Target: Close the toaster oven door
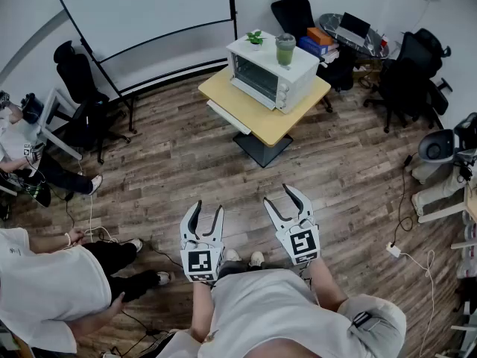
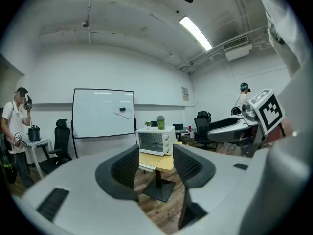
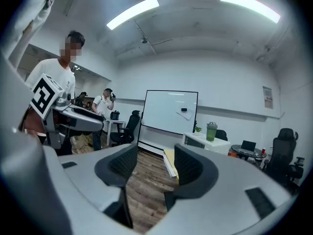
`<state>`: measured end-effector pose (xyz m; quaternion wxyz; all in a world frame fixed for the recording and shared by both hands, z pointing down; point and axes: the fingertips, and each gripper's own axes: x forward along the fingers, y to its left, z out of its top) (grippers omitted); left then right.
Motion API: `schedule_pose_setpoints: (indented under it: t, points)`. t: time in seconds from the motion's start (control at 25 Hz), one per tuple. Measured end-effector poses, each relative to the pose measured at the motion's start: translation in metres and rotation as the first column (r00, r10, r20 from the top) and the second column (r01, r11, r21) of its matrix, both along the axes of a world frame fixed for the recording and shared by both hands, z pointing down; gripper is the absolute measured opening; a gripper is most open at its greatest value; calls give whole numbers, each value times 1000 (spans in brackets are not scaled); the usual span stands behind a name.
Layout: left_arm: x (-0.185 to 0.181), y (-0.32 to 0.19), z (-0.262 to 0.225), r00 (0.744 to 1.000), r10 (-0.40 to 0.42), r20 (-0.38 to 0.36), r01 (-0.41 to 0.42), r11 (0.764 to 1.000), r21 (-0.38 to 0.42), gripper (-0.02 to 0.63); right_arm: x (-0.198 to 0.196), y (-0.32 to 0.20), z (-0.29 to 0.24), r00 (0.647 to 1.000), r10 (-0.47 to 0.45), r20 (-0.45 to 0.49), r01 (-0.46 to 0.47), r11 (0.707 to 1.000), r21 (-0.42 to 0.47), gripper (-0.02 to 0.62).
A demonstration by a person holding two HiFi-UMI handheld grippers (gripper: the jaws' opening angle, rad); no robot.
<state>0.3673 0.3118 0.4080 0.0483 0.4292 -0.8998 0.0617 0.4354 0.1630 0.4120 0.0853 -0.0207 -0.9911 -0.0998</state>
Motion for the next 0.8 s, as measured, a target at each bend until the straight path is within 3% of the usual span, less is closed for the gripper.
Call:
schedule_pose_setpoints:
  t: [0.44,0.8]
  points:
    - [1,-6,-1,1000,-10,26,10,1000,-11,215,-10,-3,-3,999,-24,33,25,999,-34,270]
    - [-39,-6,0,999,-23,29,23,1000,-6,221,-49,-5,-3,999,-24,25,25,999,-29,281]
